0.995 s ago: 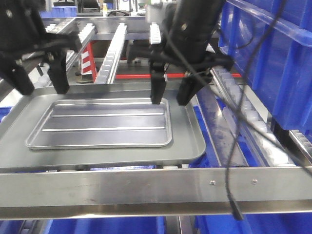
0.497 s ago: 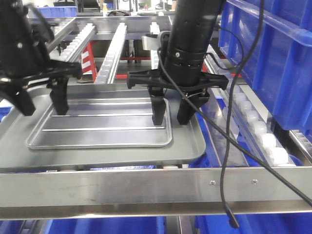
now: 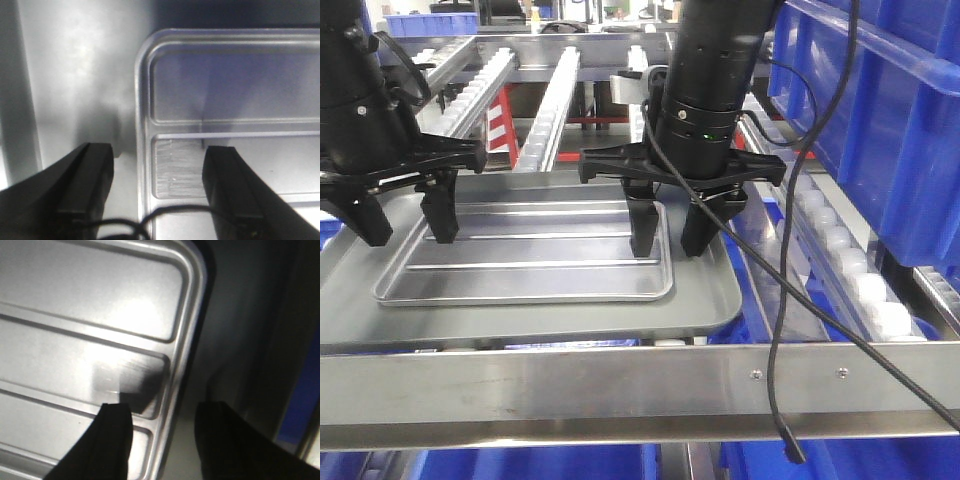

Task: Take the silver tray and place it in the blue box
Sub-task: 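Close both grippers on the tray rims and lift it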

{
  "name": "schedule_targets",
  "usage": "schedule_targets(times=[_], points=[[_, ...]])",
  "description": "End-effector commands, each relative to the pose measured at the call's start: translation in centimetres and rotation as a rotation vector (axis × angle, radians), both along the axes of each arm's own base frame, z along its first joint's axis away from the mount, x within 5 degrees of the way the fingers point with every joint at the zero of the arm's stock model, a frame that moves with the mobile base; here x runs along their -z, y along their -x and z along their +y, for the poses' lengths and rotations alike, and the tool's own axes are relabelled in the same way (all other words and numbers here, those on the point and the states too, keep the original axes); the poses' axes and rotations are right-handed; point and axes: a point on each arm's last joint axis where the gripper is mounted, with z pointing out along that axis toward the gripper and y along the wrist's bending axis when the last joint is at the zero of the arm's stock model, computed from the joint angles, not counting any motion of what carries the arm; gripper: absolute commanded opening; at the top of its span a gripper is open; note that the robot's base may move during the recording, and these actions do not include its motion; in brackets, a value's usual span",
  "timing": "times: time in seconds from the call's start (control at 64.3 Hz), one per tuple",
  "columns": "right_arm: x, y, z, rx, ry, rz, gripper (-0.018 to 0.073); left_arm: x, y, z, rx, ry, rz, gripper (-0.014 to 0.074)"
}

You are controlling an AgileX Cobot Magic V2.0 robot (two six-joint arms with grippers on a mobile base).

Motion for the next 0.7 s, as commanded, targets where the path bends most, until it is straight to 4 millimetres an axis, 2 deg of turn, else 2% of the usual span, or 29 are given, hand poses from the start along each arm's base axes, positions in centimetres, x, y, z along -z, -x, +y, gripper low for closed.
schedule_targets(times=[0.0,0.233,0.482,0.591,0.684], points=[[-3.9,-0.2,0.1,-0.003,-0.063,-0.127,0.0414,-2.3,-0.4,-0.2,-0.010,0.040,-0.092,0.0314],[-3.5,-0.4,0.2,-0.003,-0.060,-0.122,0.0414,-1.2,-0.7,-0.3,-0.010,0.030,-0.062,0.0314],[-3.1,-0.5,0.2,-0.003,-0.057,-0.117,0.0410,-1.1,-0.7,-0.3,-0.011,0.032,-0.062,0.0309],[-3.1,-0.5,0.3,-0.003,-0.061,-0.123,0.0315,-1.1,-0.8,-0.3,-0.011,0.033,-0.067,0.0231],[-3.1,-0.5,0.3,-0.002,-0.062,-0.125,0.0166,-1.1,-0.8,-0.3,-0.011,0.034,-0.069,0.0120]])
